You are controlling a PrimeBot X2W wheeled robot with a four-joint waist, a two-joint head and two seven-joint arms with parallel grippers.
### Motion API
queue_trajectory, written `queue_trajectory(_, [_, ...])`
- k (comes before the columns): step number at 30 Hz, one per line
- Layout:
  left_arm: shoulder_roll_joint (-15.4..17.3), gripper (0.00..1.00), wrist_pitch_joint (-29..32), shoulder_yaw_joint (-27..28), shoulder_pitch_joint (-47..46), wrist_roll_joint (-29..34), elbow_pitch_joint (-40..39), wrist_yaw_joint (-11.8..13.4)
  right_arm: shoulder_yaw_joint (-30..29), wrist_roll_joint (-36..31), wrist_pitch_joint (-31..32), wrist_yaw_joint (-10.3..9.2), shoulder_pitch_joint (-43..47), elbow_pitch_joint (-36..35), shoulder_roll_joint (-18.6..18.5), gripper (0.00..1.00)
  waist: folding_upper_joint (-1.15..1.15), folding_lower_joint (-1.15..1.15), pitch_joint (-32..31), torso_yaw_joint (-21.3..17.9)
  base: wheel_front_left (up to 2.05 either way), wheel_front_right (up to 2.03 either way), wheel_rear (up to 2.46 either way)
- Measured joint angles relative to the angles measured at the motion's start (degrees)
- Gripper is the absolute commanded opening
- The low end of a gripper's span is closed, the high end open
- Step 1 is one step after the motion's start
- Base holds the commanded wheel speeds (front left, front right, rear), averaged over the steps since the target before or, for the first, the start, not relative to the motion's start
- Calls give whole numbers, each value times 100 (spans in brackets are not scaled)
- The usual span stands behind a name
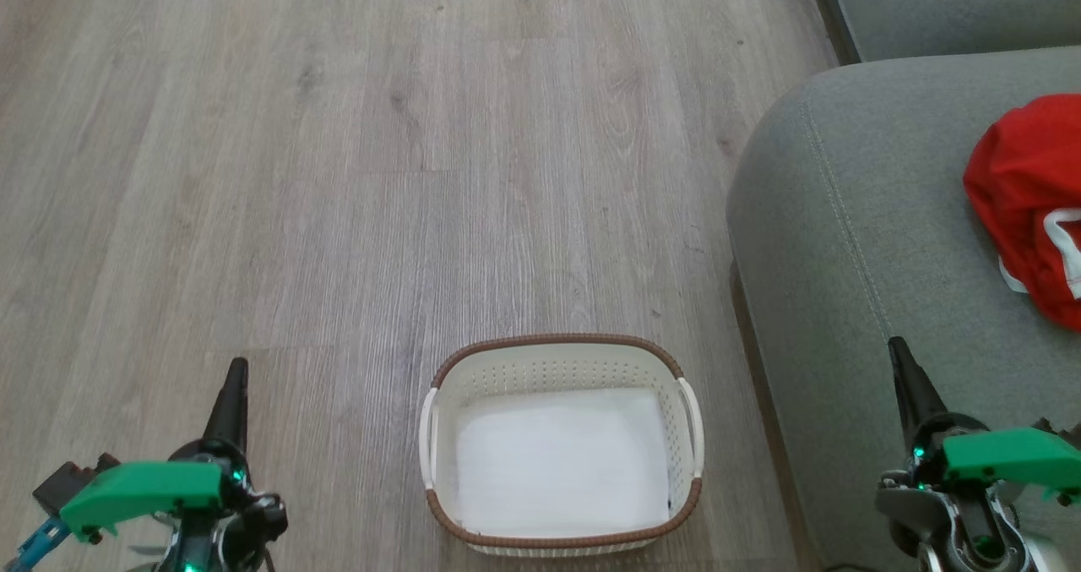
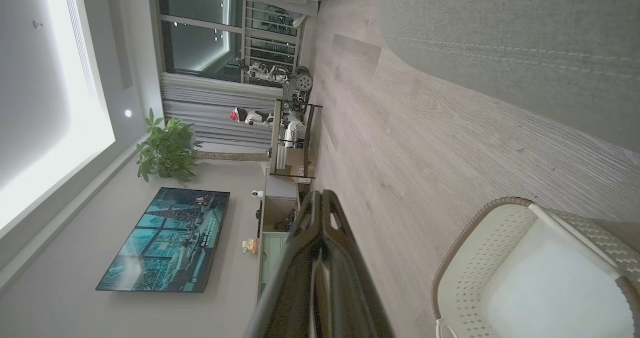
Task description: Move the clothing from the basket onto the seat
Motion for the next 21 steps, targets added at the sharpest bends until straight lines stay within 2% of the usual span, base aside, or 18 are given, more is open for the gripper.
queue_trajectory(15, [-37, 0, 199, 166, -92, -834, -60, -56, -144, 728, 226, 0, -131, 37, 42, 0, 0, 0, -19, 22, 0, 0, 0])
queue_trajectory(21, [-42, 0, 199, 167, -92, -855, -60, -56, -153, 742, 226, 0, -130, 41, 45, 0, 0, 0, -19, 22, 0, 0, 0])
